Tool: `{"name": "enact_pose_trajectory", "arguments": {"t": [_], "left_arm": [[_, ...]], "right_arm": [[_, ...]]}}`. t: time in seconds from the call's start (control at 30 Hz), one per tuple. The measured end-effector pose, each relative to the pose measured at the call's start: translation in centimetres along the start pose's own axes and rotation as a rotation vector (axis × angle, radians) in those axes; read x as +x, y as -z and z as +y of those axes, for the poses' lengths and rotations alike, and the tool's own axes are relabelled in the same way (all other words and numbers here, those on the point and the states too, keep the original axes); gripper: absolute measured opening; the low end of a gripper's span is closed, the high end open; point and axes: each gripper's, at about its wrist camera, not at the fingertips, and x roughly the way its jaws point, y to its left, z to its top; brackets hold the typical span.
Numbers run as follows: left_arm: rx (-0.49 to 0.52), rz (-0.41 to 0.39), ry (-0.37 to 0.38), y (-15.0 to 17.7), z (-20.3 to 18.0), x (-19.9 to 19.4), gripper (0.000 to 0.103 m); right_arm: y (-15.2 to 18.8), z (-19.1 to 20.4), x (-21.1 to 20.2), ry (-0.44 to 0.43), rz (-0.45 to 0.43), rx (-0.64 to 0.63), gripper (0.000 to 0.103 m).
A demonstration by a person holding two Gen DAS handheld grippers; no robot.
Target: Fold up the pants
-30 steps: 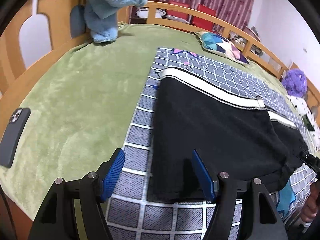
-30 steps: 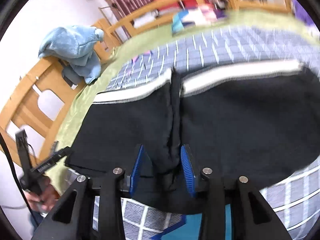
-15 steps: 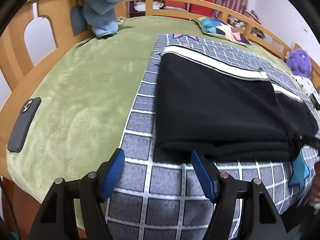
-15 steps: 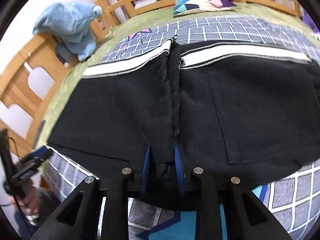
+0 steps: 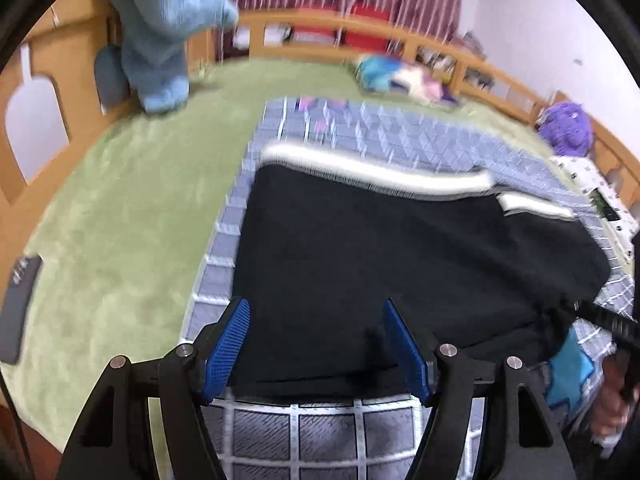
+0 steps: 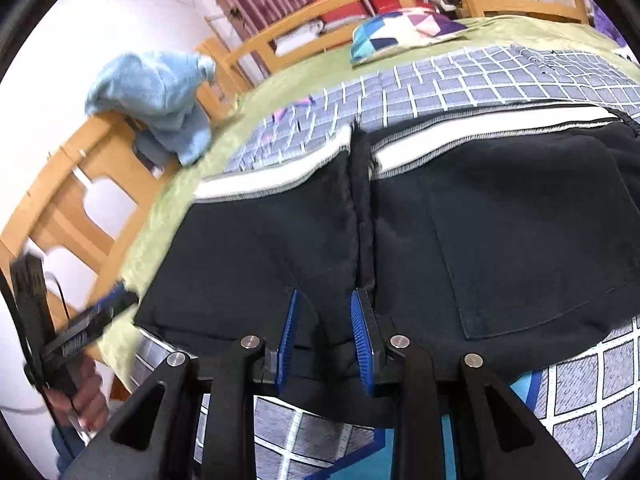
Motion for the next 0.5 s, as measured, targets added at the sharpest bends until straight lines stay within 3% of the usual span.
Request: {"name": "enact_pose_trajectory", "arguments": {"t": [0.07, 0.17, 0.27, 0.37, 0.5], "left_arm": [[0.000, 0.056, -0.038, 1.3, 0.3, 2.2, 0.067], [0.023, 0.019, -0.038, 2.3, 0.4, 2.1, 0.067], [-0.037, 0.004, 0.014, 2.0, 1.5, 0.9, 0.067], [-0.140, -0.006, 0.047, 2.2, 3.8, 0.2, 0.067], [-0.249, 0.087, 0.121, 2.1, 5.8, 2.8, 0.067]], "right_arm": [[0.8, 0.0, 1.7, 0.065, 0.073, -0.015, 0.028], [1.7, 0.6, 2.7, 0.066, 0.116, -0.056, 0.029], [1.2, 0.8, 2.2, 0.057, 0.127, -0.077, 0.030], [0.5, 0.0, 1.0, 0.001, 0.099, -0.034, 0.035], [-0.2, -0.8, -1.1, 0.031, 0.004, -0.018, 0.050]]}}
